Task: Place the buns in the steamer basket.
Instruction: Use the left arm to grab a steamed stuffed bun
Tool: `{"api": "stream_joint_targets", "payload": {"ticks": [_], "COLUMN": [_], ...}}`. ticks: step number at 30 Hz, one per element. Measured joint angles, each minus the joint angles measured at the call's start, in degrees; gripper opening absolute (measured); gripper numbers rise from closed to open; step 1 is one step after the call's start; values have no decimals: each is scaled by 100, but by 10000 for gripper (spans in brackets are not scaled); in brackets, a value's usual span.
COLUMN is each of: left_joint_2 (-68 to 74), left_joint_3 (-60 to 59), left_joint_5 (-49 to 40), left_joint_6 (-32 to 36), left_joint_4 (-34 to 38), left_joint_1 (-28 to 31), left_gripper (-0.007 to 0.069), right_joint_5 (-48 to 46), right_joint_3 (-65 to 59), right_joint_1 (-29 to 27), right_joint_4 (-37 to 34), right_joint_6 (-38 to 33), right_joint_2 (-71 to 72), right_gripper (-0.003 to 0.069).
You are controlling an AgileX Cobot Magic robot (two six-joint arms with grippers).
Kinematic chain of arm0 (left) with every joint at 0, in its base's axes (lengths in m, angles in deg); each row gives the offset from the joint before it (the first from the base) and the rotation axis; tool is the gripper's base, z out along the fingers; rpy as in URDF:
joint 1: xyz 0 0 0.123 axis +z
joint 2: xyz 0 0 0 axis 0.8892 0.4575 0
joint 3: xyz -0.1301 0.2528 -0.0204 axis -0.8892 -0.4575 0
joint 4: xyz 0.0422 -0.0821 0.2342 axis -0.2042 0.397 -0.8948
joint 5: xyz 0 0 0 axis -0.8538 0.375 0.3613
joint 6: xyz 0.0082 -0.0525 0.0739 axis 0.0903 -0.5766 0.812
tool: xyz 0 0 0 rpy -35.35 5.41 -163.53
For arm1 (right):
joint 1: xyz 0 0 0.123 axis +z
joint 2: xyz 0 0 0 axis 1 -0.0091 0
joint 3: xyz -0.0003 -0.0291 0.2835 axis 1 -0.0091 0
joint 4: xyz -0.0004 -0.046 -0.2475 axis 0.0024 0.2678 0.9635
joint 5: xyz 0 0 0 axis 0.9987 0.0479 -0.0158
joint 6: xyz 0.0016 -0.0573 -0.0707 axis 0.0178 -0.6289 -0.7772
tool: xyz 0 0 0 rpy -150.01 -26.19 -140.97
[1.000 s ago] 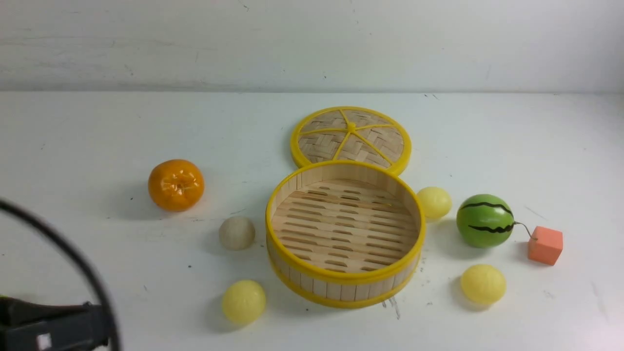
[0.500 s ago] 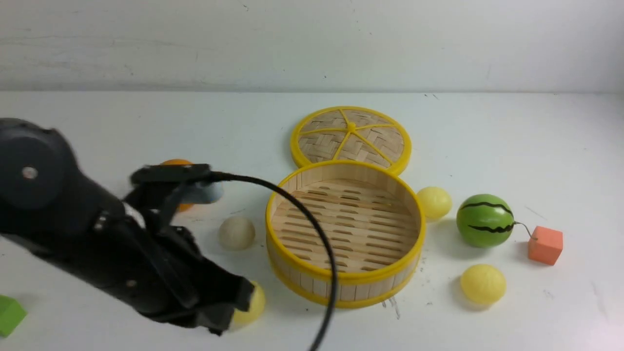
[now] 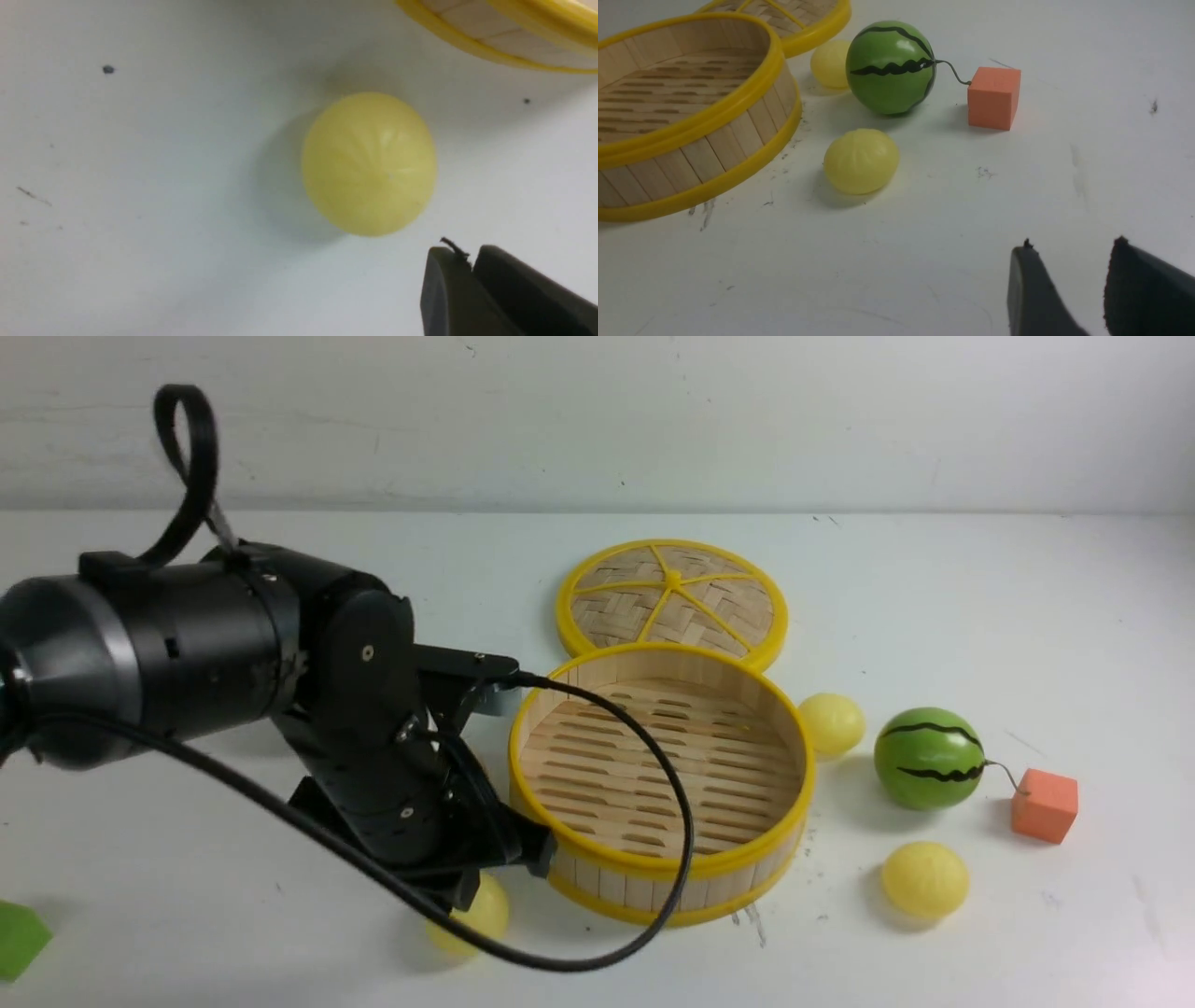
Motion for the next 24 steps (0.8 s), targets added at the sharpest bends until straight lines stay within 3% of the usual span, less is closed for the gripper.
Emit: {"api": "stream_joint_targets", "payload": {"ticks": [5, 8, 24], "left_joint_2": [289, 374, 790], "left_joint_3": [218, 243, 243], "left_joint_5": [21, 23, 327], "left_joint_6": [198, 232, 324], "left_joint_4": [-119, -123, -200], "left_joint_1": [39, 39, 39], "left_gripper": [215, 249, 244], "right_joint_5": [0, 0, 0], "right_joint_3": [0, 0, 0], "right_joint_1": [0, 0, 0], "right_joint_4": [0, 0, 0], "right_joint_6": [0, 0, 0], "right_joint_2": [0, 0, 0], "right_gripper": [239, 239, 239]}}
